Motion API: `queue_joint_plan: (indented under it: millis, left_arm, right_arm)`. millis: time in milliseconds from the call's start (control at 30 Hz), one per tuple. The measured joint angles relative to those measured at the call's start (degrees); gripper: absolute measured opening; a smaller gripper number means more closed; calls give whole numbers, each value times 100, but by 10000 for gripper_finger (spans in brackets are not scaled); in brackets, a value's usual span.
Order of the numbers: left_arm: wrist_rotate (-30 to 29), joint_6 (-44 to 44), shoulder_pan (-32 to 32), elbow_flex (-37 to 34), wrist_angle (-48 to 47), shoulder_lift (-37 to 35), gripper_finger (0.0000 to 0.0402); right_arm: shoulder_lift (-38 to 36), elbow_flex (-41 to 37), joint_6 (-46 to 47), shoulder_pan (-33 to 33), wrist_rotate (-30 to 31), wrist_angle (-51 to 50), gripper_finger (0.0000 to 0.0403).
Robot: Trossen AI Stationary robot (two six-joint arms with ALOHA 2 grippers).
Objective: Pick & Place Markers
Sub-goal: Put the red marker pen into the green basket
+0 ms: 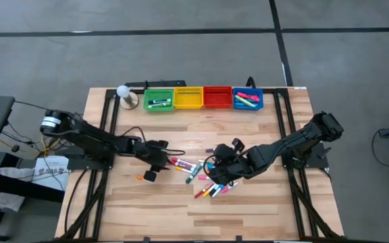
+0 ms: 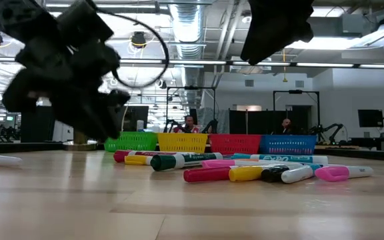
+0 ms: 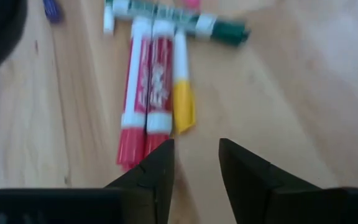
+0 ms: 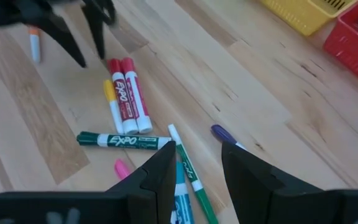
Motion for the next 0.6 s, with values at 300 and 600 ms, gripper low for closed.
queue_joint_plan:
  millis: [300, 600]
  left_arm:
    - [-142, -178, 55, 8, 403, 655, 118]
    - [-642, 186, 56, -4, 425, 64, 117]
  right_arm:
    - [0, 0, 45, 0, -4, 232, 118]
    - [-2, 0, 106, 42, -23, 237, 118]
